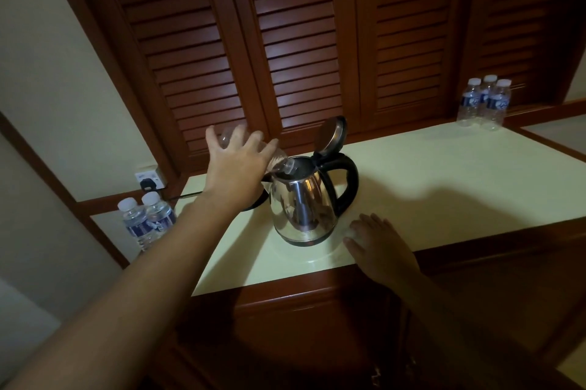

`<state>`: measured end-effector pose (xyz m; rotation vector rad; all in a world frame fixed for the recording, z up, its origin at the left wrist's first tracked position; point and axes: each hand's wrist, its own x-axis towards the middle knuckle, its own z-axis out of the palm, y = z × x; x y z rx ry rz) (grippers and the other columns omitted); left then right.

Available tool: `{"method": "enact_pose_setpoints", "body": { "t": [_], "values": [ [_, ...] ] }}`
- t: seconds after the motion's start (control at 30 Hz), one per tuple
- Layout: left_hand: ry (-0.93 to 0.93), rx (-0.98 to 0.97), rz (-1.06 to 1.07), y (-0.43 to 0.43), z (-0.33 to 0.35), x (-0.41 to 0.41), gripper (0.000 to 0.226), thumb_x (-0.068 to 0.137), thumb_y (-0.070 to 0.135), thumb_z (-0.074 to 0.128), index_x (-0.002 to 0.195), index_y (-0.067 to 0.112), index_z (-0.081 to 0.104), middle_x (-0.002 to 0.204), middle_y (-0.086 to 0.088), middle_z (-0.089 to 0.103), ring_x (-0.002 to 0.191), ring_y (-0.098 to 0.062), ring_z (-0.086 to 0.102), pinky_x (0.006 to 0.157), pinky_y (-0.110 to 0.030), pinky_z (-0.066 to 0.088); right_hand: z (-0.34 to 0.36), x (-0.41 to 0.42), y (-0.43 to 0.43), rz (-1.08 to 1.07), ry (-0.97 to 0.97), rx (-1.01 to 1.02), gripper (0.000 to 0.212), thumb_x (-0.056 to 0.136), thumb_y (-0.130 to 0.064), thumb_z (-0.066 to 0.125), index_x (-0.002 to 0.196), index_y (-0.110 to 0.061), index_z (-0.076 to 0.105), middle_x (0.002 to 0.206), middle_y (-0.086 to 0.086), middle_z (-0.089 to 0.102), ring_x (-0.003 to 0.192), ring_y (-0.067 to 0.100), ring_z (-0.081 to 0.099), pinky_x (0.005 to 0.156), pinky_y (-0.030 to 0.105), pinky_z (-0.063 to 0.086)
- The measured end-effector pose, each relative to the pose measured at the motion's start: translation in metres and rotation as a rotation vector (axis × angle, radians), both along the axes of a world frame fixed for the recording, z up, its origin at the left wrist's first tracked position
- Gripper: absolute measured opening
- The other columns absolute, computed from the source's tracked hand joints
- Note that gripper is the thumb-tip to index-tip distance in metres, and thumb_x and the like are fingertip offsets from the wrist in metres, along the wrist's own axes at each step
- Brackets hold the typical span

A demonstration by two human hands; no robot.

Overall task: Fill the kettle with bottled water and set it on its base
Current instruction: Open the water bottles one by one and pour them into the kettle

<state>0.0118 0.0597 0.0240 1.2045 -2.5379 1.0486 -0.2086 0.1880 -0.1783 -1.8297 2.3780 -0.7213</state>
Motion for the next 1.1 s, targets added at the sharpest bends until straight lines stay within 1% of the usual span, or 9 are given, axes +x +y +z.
{"method": "enact_pose_setpoints", "body": {
  "t": [0.1, 0.17, 0.23, 0.3, 0.37, 0.53, 0.7, 0.9, 1.1],
  "values": [
    [0.256, 0.195, 0.085, 0.003, -0.011, 0.011, 0.080, 0.094, 0.037, 0.064, 0.161, 0.034, 0.022, 0.154, 0.000, 0.047, 0.143, -0.030, 0.036, 0.114, -0.072, 0.024, 0.013, 0.006, 0.005, 0.023, -0.102, -0.069, 0.043, 0.102, -0.041, 0.049, 0.137, -0.018, 0.054, 0.148, 0.002, 0.051, 0.141, 0.026, 0.040, 0.113, 0.032, 0.025],
    [0.650, 0.410, 0.078, 0.015, -0.025, 0.024, 0.060, 0.099, 0.047, 0.061, 0.152, 0.036, 0.034, 0.144, 0.004, 0.057, 0.137, -0.028, 0.045, 0.112, -0.064, 0.031, 0.023, 0.010, 0.012, 0.030, -0.186, -0.157, 0.039, 0.101, -0.038, 0.053, 0.132, -0.017, 0.059, 0.131, -0.001, 0.060, 0.123, 0.020, 0.052, 0.097, 0.025, 0.030],
    [0.987, 0.611, -0.048, 0.038, -0.047, 0.035, 0.044, 0.099, 0.052, 0.062, 0.138, 0.038, 0.047, 0.125, 0.012, 0.065, 0.123, -0.018, 0.058, 0.103, -0.048, 0.047, 0.031, 0.014, 0.024, 0.033, -0.241, -0.271, 0.033, 0.098, -0.039, 0.058, 0.125, -0.020, 0.064, 0.119, -0.006, 0.065, 0.110, 0.012, 0.054, 0.090, 0.023, 0.033],
    [1.112, 0.777, -0.191, 0.071, -0.070, 0.043, 0.037, 0.096, 0.050, 0.067, 0.130, 0.040, 0.054, 0.113, 0.020, 0.066, 0.102, 0.002, 0.062, 0.085, -0.023, 0.052, 0.039, 0.018, 0.035, 0.065, -0.267, -0.357, 0.027, 0.094, -0.035, 0.066, 0.118, -0.023, 0.066, 0.107, -0.013, 0.063, 0.100, 0.006, 0.052, 0.085, 0.018, 0.037],
    [1.115, 0.918, -0.262, 0.100, -0.094, 0.049, 0.040, 0.089, 0.050, 0.071, 0.127, 0.042, 0.061, 0.108, 0.018, 0.069, 0.094, 0.005, 0.064, 0.075, -0.009, 0.047, 0.049, 0.023, 0.044, 0.111, -0.302, -0.353, 0.029, 0.091, -0.032, 0.070, 0.118, -0.024, 0.066, 0.098, -0.015, 0.060, 0.095, 0.006, 0.052, 0.085, 0.017, 0.039],
    [1.040, 0.982, -0.312, 0.123, -0.133, 0.058, 0.049, 0.083, 0.058, 0.077, 0.128, 0.042, 0.068, 0.116, 0.020, 0.072, 0.106, -0.003, 0.069, 0.092, -0.031, 0.057, 0.083, 0.029, 0.060, 0.258, -0.303, -0.168, 0.033, 0.087, -0.040, 0.073, 0.117, -0.032, 0.063, 0.101, -0.023, 0.057, 0.101, 0.001, 0.053, 0.086, 0.016, 0.041],
    [1.126, 1.084, -0.410, 0.135, -0.126, 0.059, 0.036, 0.080, 0.048, 0.083, 0.114, 0.055, 0.072, 0.109, 0.016, 0.077, 0.100, -0.008, 0.073, 0.087, -0.023, 0.056, 0.108, 0.031, 0.075, 0.341, -0.282, -0.029, 0.035, 0.086, -0.042, 0.074, 0.118, -0.033, 0.063, 0.110, -0.024, 0.064, 0.104, -0.009, 0.056, 0.087, 0.010, 0.042],
    [1.124, 1.511, -0.275, 0.132, -0.097, 0.071, 0.032, 0.082, 0.049, 0.075, 0.114, 0.047, 0.078, 0.100, -0.008, 0.080, 0.090, -0.030, 0.077, 0.074, -0.046, 0.060, 0.125, 0.036, 0.094, 0.410, -0.392, -0.061, 0.030, 0.084, -0.039, 0.074, 0.112, -0.044, 0.065, 0.112, -0.027, 0.069, 0.109, -0.007, 0.062, 0.089, 0.007, 0.044],
    [1.278, 1.896, -0.244, 0.129, -0.087, 0.073, 0.030, 0.082, 0.030, 0.080, 0.107, 0.013, 0.083, 0.081, -0.021, 0.076, 0.052, -0.028, 0.067, 0.045, -0.031, 0.050, 0.141, 0.044, 0.102, 0.470, -0.331, -0.078, 0.037, 0.081, -0.054, 0.069, 0.116, -0.042, 0.067, 0.112, -0.026, 0.067, 0.107, -0.002, 0.063, 0.086, 0.016, 0.051]
  ]
}}
